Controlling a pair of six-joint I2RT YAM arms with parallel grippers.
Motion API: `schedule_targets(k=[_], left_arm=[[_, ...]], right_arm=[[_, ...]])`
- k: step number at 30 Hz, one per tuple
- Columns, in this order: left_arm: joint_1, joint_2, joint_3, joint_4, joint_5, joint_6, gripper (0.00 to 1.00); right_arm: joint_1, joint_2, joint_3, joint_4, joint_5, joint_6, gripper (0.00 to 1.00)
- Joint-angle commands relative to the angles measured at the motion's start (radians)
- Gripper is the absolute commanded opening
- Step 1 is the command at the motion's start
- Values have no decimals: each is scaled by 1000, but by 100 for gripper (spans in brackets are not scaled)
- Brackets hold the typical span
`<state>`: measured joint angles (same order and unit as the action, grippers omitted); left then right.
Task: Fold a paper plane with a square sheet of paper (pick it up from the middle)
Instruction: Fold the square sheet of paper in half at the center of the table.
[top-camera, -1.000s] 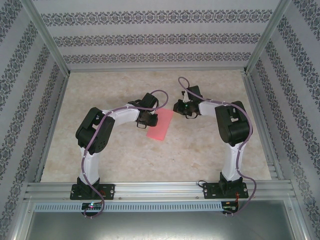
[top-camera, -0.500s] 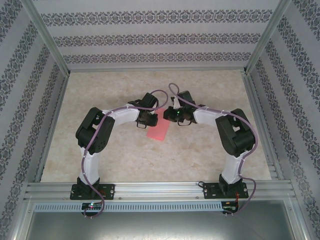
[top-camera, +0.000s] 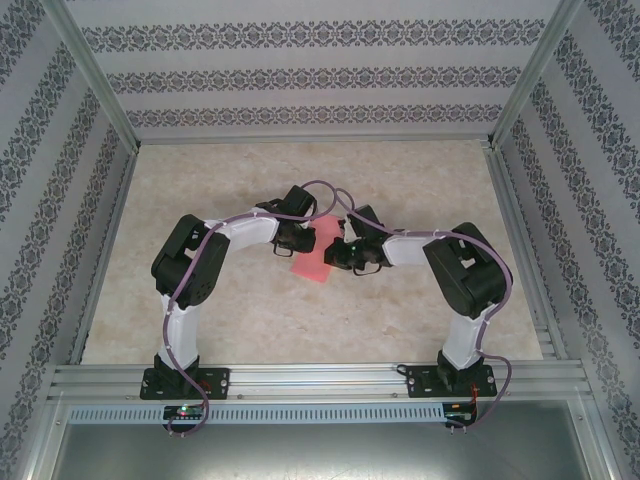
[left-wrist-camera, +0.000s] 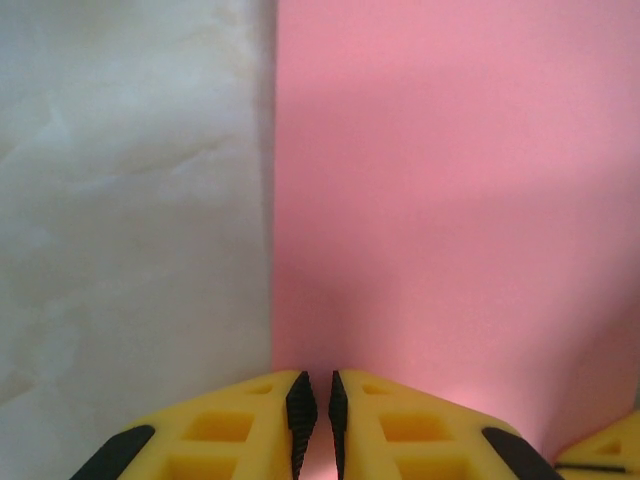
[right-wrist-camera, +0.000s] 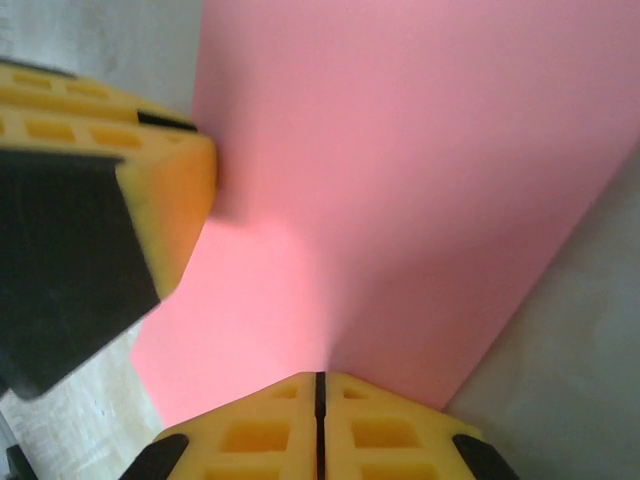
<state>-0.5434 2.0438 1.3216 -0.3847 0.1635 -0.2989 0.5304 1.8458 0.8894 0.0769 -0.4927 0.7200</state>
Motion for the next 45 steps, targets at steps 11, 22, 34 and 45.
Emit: schedule_targets(k=[11, 22, 34, 45], left_arm=[[6, 167, -98, -174, -55, -2, 22], [5, 151, -105, -159, -16, -6, 22], [6, 136, -114, -151, 7, -11, 21], [7, 135, -127, -143, 12, -6, 22]], right_arm=[[101, -97, -107, -135, 74, -5, 10], [33, -235, -164, -36, 55, 89, 14], [-83, -142, -71, 28, 77, 166, 33], [-98, -16, 44, -2, 82, 133, 35]])
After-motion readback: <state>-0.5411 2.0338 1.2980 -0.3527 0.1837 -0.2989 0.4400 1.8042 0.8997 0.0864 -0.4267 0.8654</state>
